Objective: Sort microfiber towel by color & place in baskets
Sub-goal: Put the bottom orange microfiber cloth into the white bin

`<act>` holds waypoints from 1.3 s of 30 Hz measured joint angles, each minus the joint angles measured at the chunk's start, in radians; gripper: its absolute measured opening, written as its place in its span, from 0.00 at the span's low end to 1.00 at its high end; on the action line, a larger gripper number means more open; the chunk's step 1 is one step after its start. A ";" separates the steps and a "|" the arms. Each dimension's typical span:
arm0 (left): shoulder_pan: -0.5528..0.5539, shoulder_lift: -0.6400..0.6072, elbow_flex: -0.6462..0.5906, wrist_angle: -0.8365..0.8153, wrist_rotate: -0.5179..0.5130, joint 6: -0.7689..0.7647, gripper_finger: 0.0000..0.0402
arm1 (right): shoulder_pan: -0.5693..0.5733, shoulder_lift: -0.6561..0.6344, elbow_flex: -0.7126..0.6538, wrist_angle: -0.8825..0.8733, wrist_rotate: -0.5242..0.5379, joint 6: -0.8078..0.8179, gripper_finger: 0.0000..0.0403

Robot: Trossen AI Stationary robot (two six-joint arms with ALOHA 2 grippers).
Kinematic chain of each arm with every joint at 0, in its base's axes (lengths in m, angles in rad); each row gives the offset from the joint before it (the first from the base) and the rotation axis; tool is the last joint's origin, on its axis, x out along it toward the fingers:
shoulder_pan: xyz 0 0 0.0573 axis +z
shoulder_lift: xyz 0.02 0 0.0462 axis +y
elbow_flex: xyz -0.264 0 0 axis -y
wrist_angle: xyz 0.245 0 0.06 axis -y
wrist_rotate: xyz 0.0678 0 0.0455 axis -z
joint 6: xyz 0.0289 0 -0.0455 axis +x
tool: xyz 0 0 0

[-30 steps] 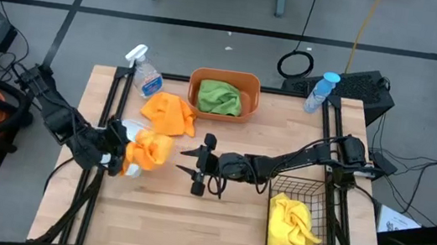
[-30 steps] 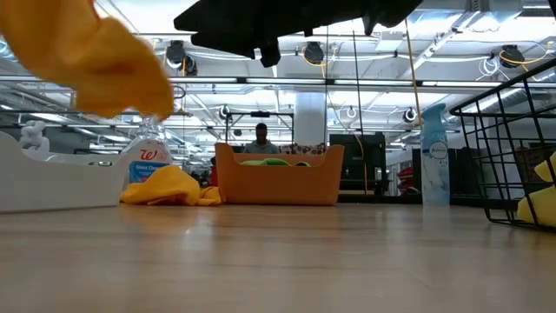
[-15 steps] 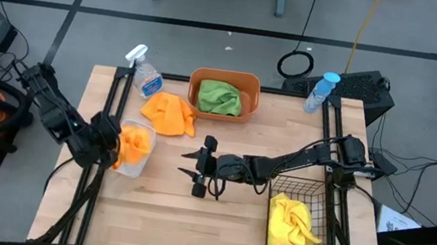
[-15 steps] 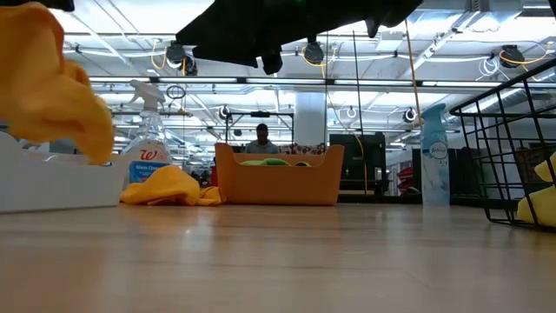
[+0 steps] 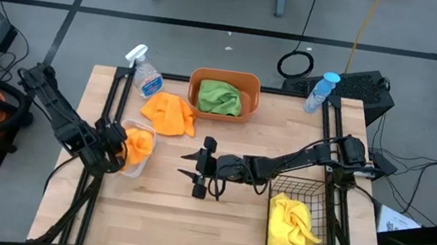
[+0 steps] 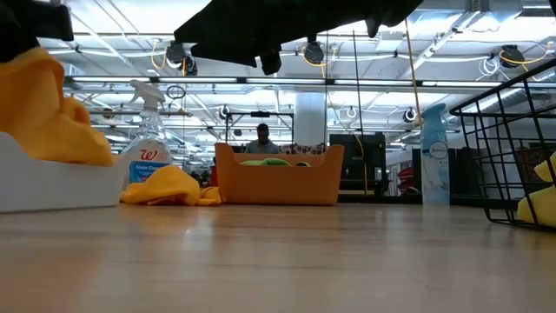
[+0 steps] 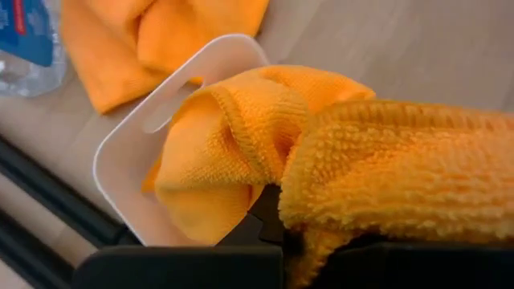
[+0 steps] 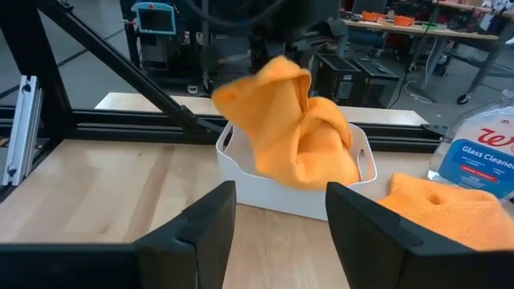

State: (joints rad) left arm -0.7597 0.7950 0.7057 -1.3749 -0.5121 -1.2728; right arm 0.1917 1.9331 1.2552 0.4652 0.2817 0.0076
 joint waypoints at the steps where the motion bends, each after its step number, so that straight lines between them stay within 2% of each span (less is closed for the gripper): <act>1: 0.000 0.006 -0.008 0.002 0.000 -0.001 0.02 | 0.000 0.000 0.000 0.000 0.000 0.004 0.47; 9: 0.001 0.037 -0.061 0.077 0.046 -0.011 0.04 | 0.006 0.000 0.000 -0.001 0.000 0.007 0.47; 13: 0.001 0.057 -0.066 0.086 0.079 -0.071 0.06 | 0.006 0.000 0.000 -0.005 0.000 0.007 0.47; 20: 0.030 0.065 -0.014 0.063 0.111 -0.079 0.27 | 0.006 0.000 0.000 -0.015 0.000 0.007 0.47; 24: 0.040 0.065 0.036 0.045 0.172 -0.022 0.40 | 0.006 0.000 0.000 -0.020 0.000 0.007 0.47; 27: 0.042 0.065 0.079 0.008 0.228 0.004 0.46 | 0.006 0.000 0.000 -0.023 0.000 0.007 0.47; 33: 0.042 0.065 0.160 -0.134 0.271 -0.003 0.48 | 0.006 0.000 0.000 -0.023 0.000 0.007 0.47; 39: 0.047 0.086 0.162 -0.125 0.261 -0.003 0.48 | 0.008 0.000 0.000 -0.023 0.000 0.007 0.46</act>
State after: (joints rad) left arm -0.7129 0.8811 0.8677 -1.4996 -0.2515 -1.2760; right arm 0.1993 1.9333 1.2549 0.4422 0.2820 0.0151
